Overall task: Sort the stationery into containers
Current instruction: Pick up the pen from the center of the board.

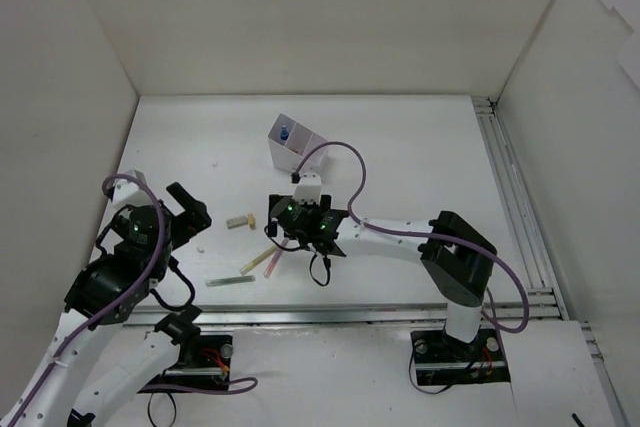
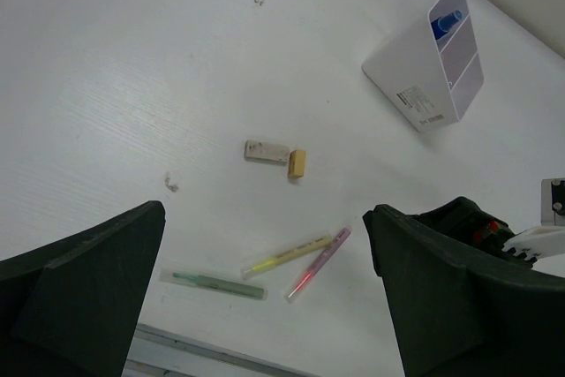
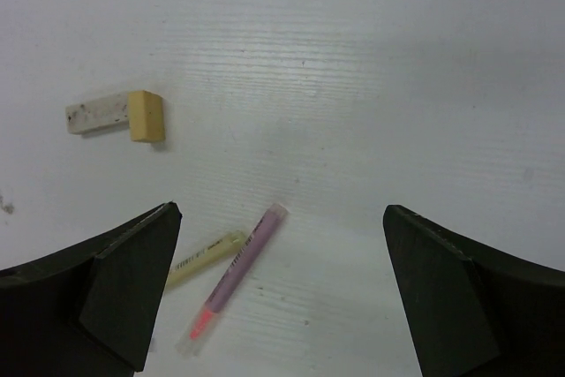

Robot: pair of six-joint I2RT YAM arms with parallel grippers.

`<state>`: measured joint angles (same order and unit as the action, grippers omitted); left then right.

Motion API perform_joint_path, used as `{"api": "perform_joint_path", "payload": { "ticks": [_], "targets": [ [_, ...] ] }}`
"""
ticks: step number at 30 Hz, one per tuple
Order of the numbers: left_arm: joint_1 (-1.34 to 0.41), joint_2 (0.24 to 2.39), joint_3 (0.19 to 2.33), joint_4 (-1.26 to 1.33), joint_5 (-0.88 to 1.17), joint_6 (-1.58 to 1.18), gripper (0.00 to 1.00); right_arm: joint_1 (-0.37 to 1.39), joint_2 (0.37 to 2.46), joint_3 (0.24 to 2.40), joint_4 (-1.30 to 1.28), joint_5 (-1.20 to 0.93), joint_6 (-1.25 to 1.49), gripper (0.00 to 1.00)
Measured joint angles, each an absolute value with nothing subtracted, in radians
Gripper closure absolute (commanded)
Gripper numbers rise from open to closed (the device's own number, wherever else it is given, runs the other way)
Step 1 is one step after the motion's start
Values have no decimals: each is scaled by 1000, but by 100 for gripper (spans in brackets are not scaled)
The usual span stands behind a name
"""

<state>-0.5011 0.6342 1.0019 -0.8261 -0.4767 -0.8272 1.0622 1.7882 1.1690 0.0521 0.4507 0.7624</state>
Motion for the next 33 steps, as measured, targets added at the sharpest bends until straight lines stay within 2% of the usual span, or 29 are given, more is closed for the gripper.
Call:
{"api": "perform_joint_path", "payload": {
  "ticks": [7,14,21,26,28,29,33],
  "targets": [
    [-501,645,991,-858,-488,-869,0,1065,1911,1212,15,469,967,16],
    [-501,693,990,-859,-488,-868,0,1068,1981,1291,0,443,1048,40],
    [-501,696,976,-859,-487,-867,0,1068,1995,1294,-20,400,1091,44],
    [-501,679,969,-858,-488,-867,0,1069,1995,1293,-43,361,1108,61],
    [-501,678,969,-857,-488,-867,0,1069,1995,1291,-55,354,1118,63],
    [-501,678,969,-857,-488,-867,0,1069,1995,1290,-61,352,1124,68],
    [-501,680,968,-857,-488,-867,0,1069,1995,1279,-73,351,1146,70]
  ]
}}
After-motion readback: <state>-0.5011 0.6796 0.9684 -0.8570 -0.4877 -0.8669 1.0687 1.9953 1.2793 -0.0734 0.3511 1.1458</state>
